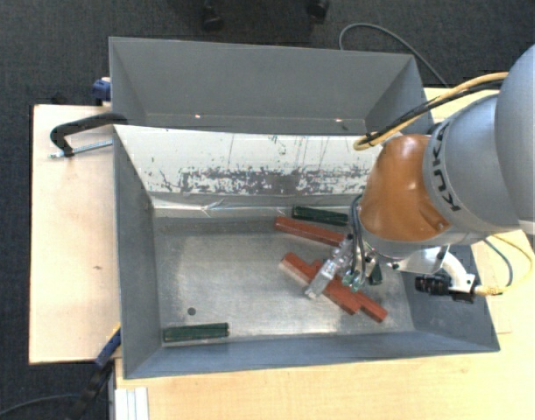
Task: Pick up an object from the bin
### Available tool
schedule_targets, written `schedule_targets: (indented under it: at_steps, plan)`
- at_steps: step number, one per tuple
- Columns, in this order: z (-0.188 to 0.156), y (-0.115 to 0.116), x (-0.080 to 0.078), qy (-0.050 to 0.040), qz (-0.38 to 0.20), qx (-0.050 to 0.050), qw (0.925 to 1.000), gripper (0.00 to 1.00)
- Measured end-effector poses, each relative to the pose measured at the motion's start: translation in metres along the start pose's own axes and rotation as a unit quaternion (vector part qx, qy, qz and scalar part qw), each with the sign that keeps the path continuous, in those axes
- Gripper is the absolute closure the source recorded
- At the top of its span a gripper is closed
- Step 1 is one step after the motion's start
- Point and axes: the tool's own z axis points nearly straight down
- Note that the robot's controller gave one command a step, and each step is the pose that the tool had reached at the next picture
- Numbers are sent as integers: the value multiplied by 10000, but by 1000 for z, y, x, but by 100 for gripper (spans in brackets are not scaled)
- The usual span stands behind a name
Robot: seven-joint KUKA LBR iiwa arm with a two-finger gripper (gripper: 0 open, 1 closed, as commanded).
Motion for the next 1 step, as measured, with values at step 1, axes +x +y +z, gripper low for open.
schedule_targets:
  at_steps: [1]
  plan:
    - [-58,2,-1,-41,-7,-25,10000,100]
